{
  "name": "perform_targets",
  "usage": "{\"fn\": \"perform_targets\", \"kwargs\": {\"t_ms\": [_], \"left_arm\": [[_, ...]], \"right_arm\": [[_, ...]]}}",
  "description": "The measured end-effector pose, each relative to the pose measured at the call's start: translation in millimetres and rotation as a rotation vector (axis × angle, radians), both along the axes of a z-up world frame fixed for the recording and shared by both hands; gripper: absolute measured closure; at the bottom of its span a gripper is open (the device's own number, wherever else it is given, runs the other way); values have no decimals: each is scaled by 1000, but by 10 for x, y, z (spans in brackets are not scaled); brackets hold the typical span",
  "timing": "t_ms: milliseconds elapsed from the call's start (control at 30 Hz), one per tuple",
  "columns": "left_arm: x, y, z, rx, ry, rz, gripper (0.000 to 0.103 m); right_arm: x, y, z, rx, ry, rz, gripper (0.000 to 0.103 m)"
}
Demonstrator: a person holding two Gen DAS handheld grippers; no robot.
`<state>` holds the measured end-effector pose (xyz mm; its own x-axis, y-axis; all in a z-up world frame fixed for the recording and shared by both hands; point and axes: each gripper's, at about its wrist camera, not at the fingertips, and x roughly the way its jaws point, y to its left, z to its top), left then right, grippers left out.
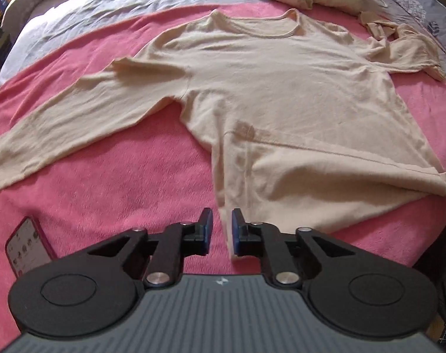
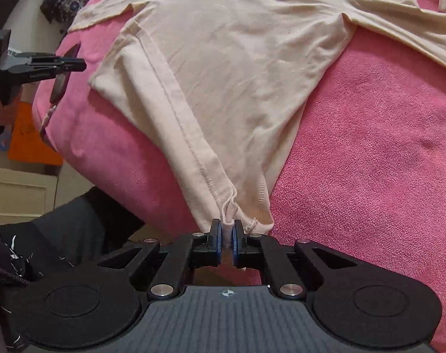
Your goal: Fold clothes
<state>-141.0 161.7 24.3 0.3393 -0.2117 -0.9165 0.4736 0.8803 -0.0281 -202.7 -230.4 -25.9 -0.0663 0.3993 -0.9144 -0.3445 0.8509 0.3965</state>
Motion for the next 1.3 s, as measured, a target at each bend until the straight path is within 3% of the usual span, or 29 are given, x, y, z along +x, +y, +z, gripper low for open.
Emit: {"fn": "perform_targets", "kwargs": {"t_ms": [33, 67, 267, 367, 433, 467, 500, 567, 600, 667, 733, 833, 933, 1033, 1100, 1167, 1200, 1233, 1300], "left_arm": [[20, -43, 8, 3, -13, -31, 53], [92, -122, 4, -4, -44, -68, 48], [430, -433, -234, -23, -108, -179, 47], [538, -532, -489, 75, -70, -184, 49], [554, -494, -548, 63, -43, -161, 50], [550, -474, -529, 46, -34, -151, 59], [537, -465, -511, 36, -26, -148, 75], [474, -439, -460, 35, -26, -142, 91], [445, -428, -435, 32, -20, -143, 97], [392, -400, -385, 14, -2, -145, 98], [316, -366, -367, -34, 86, -175, 100], [90, -326, -413, -81, 280, -286, 100], [-289, -261, -527, -32, 479, -454, 102], [-583, -159, -563, 47, 552, -536, 102], [-458, -216, -480, 47, 450, -517, 100], [-332, -273, -396, 48, 348, -497, 99], [-269, -301, -354, 48, 297, -486, 93], [-206, -329, -313, 48, 247, -476, 87], [-80, -386, -229, 49, 145, -454, 52]], "right_arm": [[10, 14, -4, -1, -8, -4, 94], [22, 23, -6, -2, -15, -7, 94], [55, -16, -18, 0, -27, -26, 94], [56, -41, -30, 3, -27, -35, 94], [54, -50, -40, 8, -27, -41, 94], [51, -50, -46, 10, -26, -45, 94], [46, -52, -50, 12, -26, -50, 94], [61, -81, -62, 21, -21, -67, 94], [71, -91, -64, 25, -20, -74, 94], [69, -97, -53, 47, -10, -83, 94], [23, -42, -81, 92, 57, -58, 94], [-148, 106, -126, 104, 137, 76, 95], [-294, 200, -189, 69, 160, 209, 95], [-461, 308, -253, -24, 118, 397, 95], [-545, 366, -284, -74, 93, 491, 95], [-456, 346, -237, -52, 85, 437, 94], [-366, 327, -181, -33, 70, 392, 93], [-276, 309, -125, -14, 54, 347, 92], [-58, 343, 22, 22, -19, 285, 89]]}}
